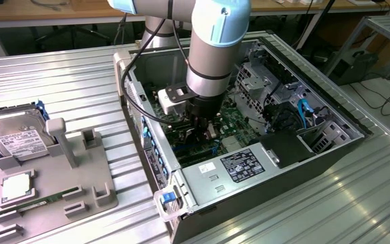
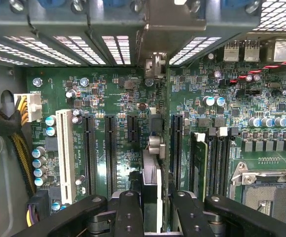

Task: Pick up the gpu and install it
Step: 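Press down on the gpu until it lock into place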

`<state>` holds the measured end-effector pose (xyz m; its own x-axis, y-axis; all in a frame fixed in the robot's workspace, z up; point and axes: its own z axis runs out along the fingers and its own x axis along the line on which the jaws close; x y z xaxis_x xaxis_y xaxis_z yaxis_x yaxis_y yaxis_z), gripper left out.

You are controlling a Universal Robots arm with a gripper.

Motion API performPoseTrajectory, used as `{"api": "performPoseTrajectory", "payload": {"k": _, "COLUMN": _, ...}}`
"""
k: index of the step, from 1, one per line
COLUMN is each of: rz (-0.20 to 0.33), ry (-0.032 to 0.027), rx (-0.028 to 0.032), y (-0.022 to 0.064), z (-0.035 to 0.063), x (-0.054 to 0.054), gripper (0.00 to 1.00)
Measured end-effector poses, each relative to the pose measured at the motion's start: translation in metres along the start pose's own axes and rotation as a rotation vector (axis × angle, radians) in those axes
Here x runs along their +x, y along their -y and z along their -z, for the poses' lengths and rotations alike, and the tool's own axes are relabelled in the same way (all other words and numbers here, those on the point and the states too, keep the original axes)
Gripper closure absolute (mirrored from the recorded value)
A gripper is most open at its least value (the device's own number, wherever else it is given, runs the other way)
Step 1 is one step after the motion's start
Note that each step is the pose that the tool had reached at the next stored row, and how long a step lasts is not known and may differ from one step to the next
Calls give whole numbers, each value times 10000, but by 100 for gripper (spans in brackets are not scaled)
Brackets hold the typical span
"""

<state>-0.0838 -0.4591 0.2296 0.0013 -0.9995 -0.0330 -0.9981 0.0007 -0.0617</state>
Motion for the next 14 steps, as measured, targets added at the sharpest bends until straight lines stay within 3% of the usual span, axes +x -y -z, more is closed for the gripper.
{"api": "performPoseTrajectory", "payload": {"k": 6, "rz": 0, "ry": -19, "rx": -10, "y": -6, "z": -76, "x": 4, "gripper": 72}}
{"api": "performPoseTrajectory", "payload": {"k": 8, "rz": 0, "ry": 6, "rx": 0, "y": -7, "z": -107, "x": 1, "gripper": 72}}
{"api": "performPoseTrajectory", "payload": {"k": 14, "rz": -1, "ry": 1, "rx": -3, "y": -7, "z": -106, "x": 1, "gripper": 72}}
